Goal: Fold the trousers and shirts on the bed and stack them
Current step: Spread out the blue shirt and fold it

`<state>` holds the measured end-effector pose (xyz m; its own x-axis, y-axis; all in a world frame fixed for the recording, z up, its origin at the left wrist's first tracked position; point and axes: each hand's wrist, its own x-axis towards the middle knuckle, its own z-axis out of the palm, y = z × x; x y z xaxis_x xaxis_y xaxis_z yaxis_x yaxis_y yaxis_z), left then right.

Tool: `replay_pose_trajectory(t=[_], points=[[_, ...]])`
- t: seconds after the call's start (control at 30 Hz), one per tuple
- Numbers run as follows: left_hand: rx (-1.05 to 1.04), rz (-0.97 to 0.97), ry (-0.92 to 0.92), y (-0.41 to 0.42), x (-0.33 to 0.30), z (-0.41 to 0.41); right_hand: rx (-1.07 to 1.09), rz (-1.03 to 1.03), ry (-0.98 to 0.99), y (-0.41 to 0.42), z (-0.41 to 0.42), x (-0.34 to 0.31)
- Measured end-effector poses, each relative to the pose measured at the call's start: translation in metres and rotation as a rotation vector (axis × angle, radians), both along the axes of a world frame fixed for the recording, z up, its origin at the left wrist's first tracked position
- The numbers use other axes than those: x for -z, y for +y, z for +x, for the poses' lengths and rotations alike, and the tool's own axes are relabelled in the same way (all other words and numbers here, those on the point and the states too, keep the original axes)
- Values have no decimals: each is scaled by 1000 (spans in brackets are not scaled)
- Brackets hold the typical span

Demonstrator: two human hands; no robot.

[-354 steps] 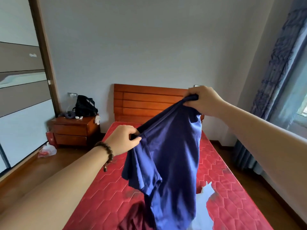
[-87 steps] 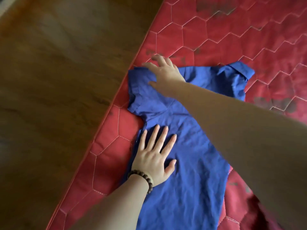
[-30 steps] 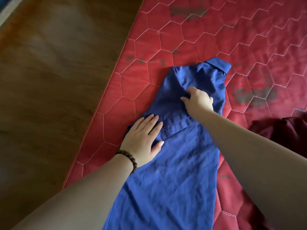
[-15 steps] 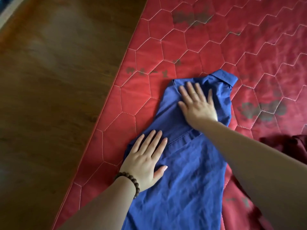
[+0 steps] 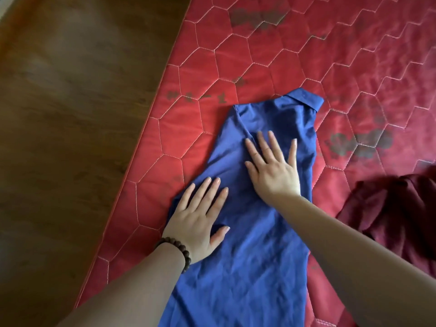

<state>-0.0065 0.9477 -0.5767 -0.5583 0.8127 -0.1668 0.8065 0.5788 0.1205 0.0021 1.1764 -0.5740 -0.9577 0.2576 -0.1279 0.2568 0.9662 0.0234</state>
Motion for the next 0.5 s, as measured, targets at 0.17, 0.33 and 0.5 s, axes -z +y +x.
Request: replay_pose_trajectory(t=[0.17, 0.33, 0.5], points=[[6, -34, -15, -2, -4, 0, 42, -60, 197, -35, 50, -5], [-36, 3, -101, 0, -24, -4, -78, -170, 101, -116, 136, -2], [152, 26, 65, -18, -32, 61, 251, -156, 137, -120, 176, -7]])
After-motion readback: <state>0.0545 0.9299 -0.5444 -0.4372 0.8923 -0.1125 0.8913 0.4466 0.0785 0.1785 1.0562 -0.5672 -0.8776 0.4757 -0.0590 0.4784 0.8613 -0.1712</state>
